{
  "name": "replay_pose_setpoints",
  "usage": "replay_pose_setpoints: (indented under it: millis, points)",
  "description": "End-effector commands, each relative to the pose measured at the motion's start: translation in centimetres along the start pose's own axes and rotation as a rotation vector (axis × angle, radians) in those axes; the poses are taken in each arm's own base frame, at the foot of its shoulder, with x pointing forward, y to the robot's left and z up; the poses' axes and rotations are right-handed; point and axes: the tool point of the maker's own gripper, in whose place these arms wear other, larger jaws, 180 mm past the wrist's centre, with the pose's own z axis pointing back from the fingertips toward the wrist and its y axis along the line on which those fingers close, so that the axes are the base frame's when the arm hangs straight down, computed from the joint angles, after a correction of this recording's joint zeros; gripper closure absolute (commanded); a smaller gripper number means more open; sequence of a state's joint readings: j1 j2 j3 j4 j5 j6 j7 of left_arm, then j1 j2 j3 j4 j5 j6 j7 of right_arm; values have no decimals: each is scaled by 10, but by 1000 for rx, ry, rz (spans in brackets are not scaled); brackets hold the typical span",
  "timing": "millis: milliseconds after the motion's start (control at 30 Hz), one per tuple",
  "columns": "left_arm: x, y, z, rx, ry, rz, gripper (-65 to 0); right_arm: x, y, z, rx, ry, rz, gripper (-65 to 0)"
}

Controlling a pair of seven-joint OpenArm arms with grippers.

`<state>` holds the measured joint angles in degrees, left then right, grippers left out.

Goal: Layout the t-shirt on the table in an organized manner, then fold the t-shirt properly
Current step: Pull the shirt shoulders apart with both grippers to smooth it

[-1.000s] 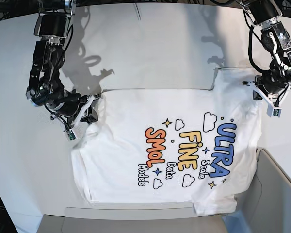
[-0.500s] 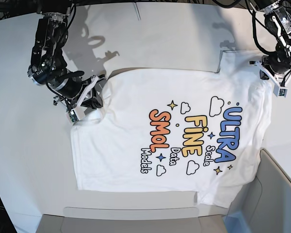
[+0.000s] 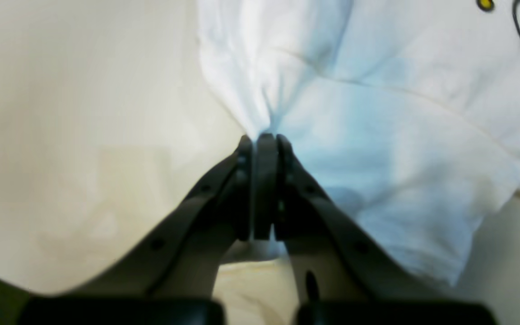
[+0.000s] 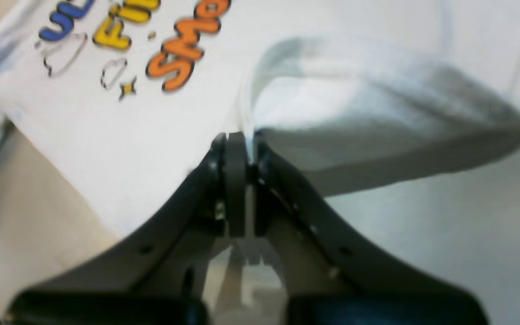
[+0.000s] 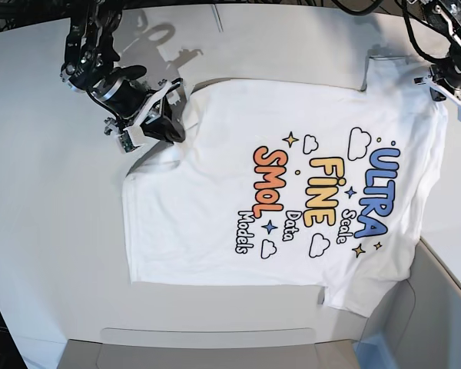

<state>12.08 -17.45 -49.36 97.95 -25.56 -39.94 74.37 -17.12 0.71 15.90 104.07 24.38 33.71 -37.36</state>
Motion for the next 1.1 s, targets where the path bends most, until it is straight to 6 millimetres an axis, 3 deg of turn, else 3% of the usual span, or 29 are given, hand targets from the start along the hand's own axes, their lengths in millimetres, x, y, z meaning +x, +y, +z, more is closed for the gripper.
replay_pose_setpoints:
  millis: [0,200,533,867,1067]
  points:
    - [6,8,6,22,-4,-11,0,17,6,2,30,-82,-7,0]
    - [30,1,5,6,-21,10,0,24,-3,13,22,-145,-81,0]
    - [69,-5,5,-17,-114,34,0,29,-12,8,12,-152,-83,0]
    - [79,16,-26,-84,-44,135,0,31,-21,-1,8,-151,-96,0]
    - [86,21,-28,-92,-46,150,0,37,-46,3,-51,-179,-119,0]
